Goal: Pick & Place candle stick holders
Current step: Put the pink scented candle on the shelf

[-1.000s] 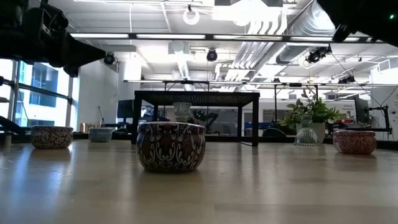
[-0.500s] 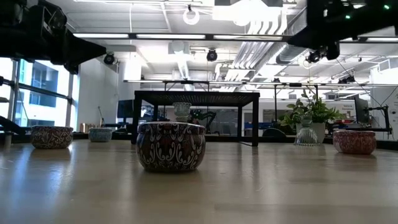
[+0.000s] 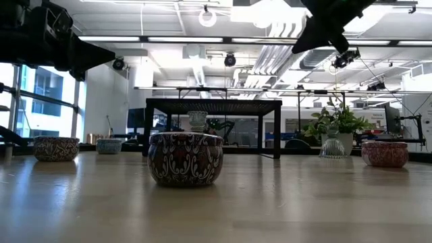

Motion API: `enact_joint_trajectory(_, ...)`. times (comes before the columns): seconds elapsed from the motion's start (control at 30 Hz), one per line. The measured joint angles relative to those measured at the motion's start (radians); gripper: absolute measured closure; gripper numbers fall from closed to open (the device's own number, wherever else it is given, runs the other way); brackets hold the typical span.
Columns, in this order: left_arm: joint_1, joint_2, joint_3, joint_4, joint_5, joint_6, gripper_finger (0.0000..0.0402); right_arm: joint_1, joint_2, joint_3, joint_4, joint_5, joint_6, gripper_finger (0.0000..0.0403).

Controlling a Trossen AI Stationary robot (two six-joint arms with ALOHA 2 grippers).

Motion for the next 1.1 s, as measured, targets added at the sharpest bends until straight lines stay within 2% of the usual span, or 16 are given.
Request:
enact_joint_trajectory(0.2, 0.0, 0.0, 0.0, 0.002, 0.004, 0.0, 0.0399, -0.017, 0.096, 0.029, -0.022, -0.143, 0.007, 0.0403)
enact_joint_trajectory(0.4, 0.0, 0.0, 0.0, 0.007, 0.004, 0.0, 0.0399, -0.01, 0.172, 0.03, -0.042, -0.408, 0.063, 0.0403)
enact_joint_trajectory(0.5, 0.0, 0.0, 0.0, 0.018, 0.005, 0.0, 0.0399, 0.003, 0.206, 0.031, -0.11, -0.513, 0.126, 0.0403)
enact_joint_trajectory(0.57, 0.0, 0.0, 0.0, 0.024, 0.005, 0.0, 0.0399, 0.013, 0.225, 0.031, -0.196, -0.545, 0.173, 0.0403)
enact_joint_trajectory(0.77, 0.0, 0.0, 0.0, 0.027, 0.005, 0.0, 0.0399, 0.02, 0.273, 0.031, -0.481, -0.507, 0.256, 0.0403)
enact_joint_trajectory(0.97, 0.0, 0.0, 0.0, 0.027, 0.005, 0.001, 0.0399, -0.01, 0.303, 0.031, -0.502, -0.468, 0.253, 0.0403)
enact_joint_trajectory(1.1, 0.0, 0.0, 0.0, 0.027, 0.005, 0.002, 0.0399, -0.046, 0.306, 0.031, -0.505, -0.377, 0.2, 0.0403)
